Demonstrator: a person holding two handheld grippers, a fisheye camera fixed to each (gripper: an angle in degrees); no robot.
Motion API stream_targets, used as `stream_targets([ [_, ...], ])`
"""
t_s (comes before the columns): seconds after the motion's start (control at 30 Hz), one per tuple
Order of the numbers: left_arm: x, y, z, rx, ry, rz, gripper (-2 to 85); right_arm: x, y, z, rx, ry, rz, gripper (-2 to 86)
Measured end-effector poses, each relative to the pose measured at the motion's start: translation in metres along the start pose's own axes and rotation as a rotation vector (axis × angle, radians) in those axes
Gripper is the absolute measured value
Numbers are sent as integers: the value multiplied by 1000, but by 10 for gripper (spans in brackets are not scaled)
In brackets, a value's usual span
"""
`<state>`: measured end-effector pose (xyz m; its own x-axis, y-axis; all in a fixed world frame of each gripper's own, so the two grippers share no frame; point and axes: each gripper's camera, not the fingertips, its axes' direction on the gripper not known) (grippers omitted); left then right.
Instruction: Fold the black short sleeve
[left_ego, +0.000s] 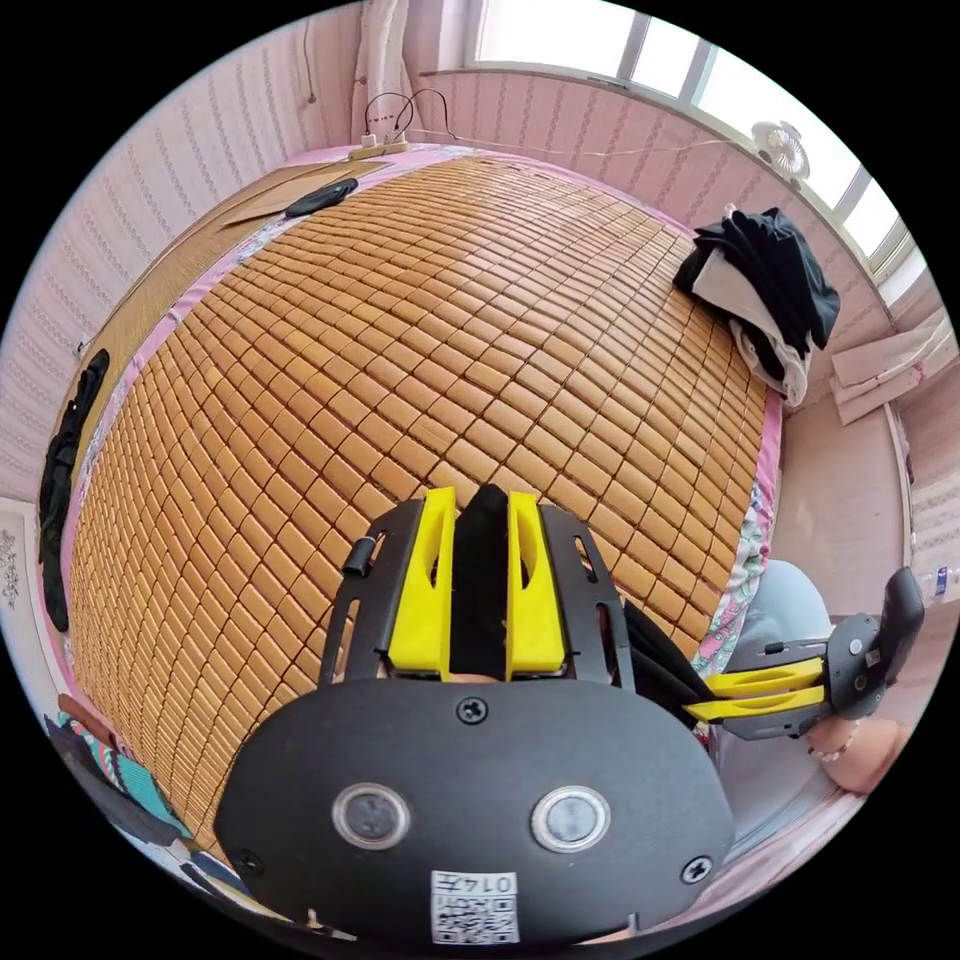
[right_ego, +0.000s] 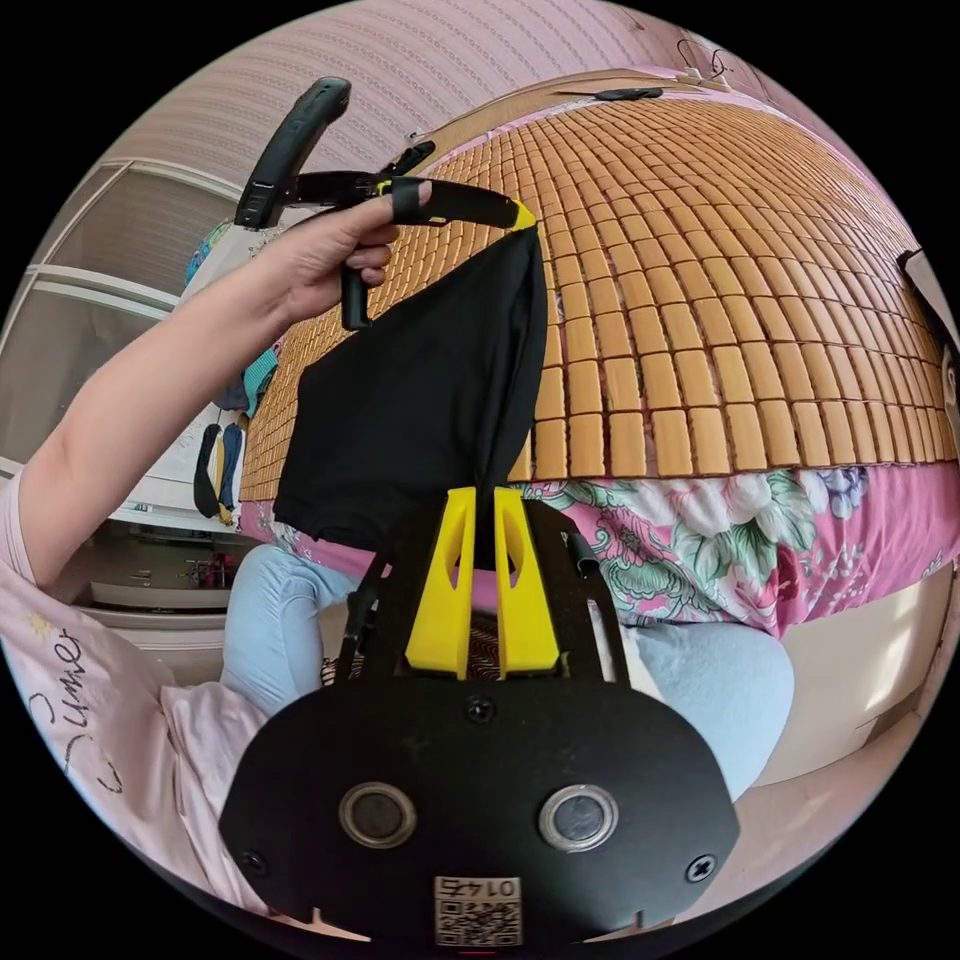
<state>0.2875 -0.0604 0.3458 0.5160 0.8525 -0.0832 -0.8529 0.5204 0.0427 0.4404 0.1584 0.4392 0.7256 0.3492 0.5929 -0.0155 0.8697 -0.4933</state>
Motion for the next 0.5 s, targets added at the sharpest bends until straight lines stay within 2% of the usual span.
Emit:
stream_targets([
  [0.2, 4, -7, 0, -18, 55, 14, 10, 11, 2, -11, 55, -69, 10, 17],
  [0.37, -4, 2, -41, 142, 231, -39, -2, 17, 9, -35, 118, -57, 0, 15],
  [0.5, -13, 24, -70, 217, 283, -50, -4, 14, 16, -56, 188, -88, -25, 16],
])
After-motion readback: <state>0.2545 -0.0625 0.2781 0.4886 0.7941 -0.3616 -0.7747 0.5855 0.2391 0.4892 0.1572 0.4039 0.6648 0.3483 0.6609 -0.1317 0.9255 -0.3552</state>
